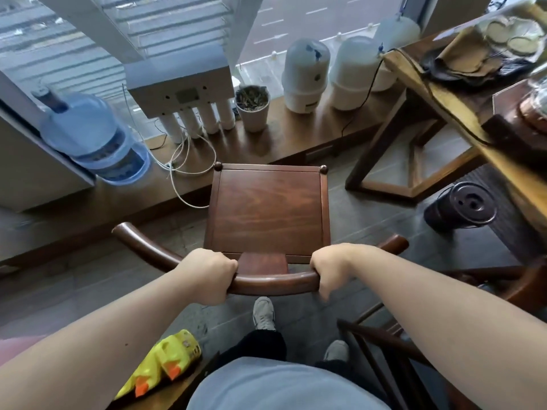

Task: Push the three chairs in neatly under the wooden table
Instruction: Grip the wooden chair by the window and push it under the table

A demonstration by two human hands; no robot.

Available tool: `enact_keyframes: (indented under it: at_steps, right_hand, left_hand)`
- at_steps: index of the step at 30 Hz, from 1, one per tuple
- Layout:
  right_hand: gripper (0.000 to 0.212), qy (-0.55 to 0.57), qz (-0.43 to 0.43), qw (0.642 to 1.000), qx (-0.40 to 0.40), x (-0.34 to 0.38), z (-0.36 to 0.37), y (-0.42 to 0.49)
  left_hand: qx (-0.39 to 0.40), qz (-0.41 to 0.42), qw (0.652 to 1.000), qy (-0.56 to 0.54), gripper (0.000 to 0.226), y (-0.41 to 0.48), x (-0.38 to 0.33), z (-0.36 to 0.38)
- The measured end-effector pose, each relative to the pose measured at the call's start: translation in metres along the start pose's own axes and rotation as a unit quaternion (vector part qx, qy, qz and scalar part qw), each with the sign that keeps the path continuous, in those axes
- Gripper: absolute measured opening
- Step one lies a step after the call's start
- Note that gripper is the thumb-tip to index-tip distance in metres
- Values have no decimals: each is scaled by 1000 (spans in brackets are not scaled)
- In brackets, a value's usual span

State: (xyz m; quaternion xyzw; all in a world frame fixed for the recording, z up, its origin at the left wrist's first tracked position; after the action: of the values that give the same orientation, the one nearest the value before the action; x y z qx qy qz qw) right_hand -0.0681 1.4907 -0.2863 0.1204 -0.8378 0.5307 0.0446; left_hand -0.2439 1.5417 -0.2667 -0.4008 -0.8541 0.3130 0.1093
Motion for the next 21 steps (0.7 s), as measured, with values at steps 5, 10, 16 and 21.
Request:
enact_keyframes:
  at_steps: [5,10,16,21]
  right_hand:
    - [20,17,26,999,17,0,1,-1]
    - [23,-19,41,998,-36,-2,0,-7]
    - [26,8,53,997,-46,-13,20,-27]
    - [29,61,77,994,-47,-35,46,-50]
  left_hand:
    - [0,13,1000,14,25,0,-1,-1]
    - [-11,20,999,31,22,-3,-10,-3]
    - [-21,39,998,50,19,4,-33,-13]
    - [-24,77,994,77,22,20,-65,-24]
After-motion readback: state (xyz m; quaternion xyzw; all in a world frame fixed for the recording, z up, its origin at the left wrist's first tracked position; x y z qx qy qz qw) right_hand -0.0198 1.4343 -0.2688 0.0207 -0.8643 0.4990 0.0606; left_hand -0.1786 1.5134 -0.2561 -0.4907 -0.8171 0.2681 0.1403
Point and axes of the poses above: each hand's wrist, its own y-axis towards the middle knuckle, its own z-axis out of the palm, x = y × z, the point moved 10 cm from there along y, towards the middle knuckle, and after that the axes turned 6 degrees about -y, right-handed, at the moved point
